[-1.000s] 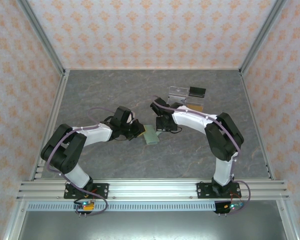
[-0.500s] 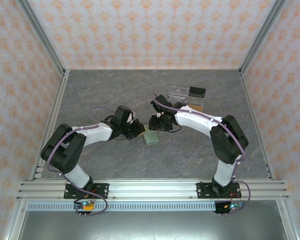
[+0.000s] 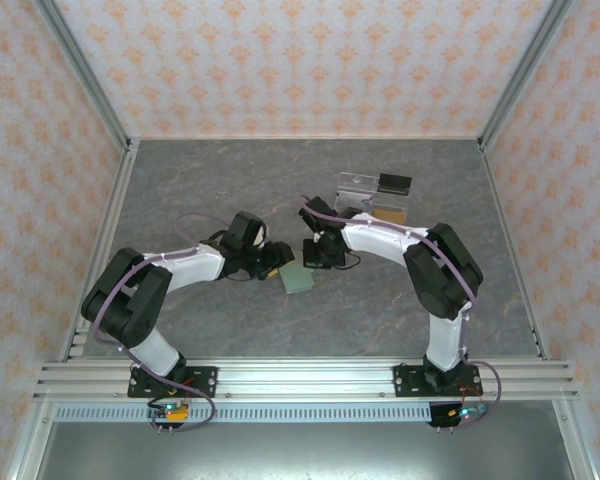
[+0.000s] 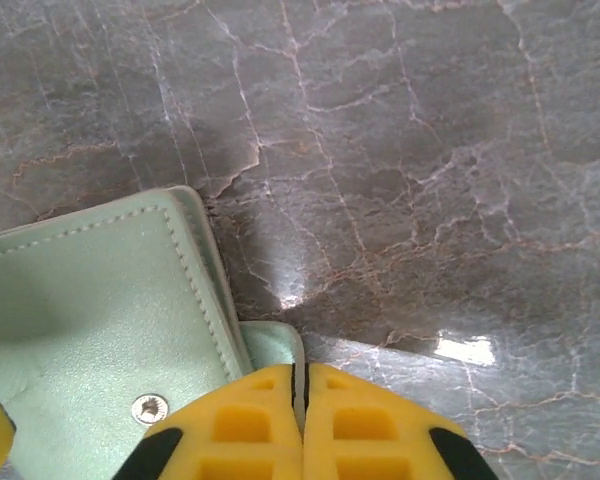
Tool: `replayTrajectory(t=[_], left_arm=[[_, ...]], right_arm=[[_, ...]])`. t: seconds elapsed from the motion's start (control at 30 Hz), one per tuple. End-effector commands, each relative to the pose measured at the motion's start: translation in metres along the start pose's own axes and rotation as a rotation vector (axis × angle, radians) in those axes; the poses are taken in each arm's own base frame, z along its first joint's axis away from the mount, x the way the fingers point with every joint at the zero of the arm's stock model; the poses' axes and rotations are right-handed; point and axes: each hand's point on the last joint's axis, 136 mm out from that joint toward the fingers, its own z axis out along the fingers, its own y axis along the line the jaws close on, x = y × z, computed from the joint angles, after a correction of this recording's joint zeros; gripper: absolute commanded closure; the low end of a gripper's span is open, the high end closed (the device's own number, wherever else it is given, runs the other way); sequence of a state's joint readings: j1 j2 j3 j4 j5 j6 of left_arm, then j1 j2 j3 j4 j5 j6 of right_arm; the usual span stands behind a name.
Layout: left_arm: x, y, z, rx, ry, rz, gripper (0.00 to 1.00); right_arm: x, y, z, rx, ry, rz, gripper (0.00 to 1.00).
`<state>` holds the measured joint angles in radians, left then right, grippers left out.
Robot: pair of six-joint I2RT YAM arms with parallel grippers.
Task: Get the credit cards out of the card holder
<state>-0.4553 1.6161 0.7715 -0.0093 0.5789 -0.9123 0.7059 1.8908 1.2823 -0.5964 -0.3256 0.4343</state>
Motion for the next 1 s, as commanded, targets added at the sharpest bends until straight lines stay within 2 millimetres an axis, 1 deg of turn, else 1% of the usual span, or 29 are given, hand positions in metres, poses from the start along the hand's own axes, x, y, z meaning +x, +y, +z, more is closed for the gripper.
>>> replayTrajectory(t=[0.0,0.13,0.27,0.33,0.47,0.6,0.67,0.77,0.87,0.97], left_arm=[[-0.018,-0.003,-0.026,-0.057,-0.085,0.035,0.36],[-0.035,0.011,-0.05,-0.135,-0.157,0.041,0.24],[-0.052,0.027,-0.075,-0.201,-0.237,0.034,0.16],[-0.059,0.036,-0.088,-0.228,-0.281,0.019,0.12],[-0.068,0.044,-0.115,-0.264,-0.374,0.016,0.04],[-0.072,0.046,-0.137,-0.272,-0.459,0.025,0.01],[-0.071,0.046,-0.144,-0.27,-0.479,0.029,0.0],[-0.07,0.044,-0.146,-0.257,-0.476,0.034,0.0],[-0.067,0.037,-0.139,-0.216,-0.448,0.043,0.0],[-0.066,0.033,-0.132,-0.189,-0.417,0.045,0.0]], right_arm=[[-0.011,0.002,-0.022,0.005,-0.074,-0.013,0.98],[-0.019,0.017,-0.049,-0.067,-0.142,-0.047,0.99],[-0.019,0.043,-0.071,-0.154,-0.175,-0.1,1.0],[-0.016,0.057,-0.076,-0.184,-0.175,-0.132,0.99],[-0.013,0.084,-0.086,-0.231,-0.191,-0.177,1.0],[-0.011,0.099,-0.084,-0.264,-0.18,-0.194,1.0],[-0.011,0.099,-0.079,-0.259,-0.175,-0.191,1.0],[-0.014,0.089,-0.072,-0.206,-0.181,-0.177,1.0],[-0.021,0.072,-0.069,-0.143,-0.2,-0.136,1.0],[-0.026,0.053,-0.066,-0.12,-0.209,-0.072,1.0]])
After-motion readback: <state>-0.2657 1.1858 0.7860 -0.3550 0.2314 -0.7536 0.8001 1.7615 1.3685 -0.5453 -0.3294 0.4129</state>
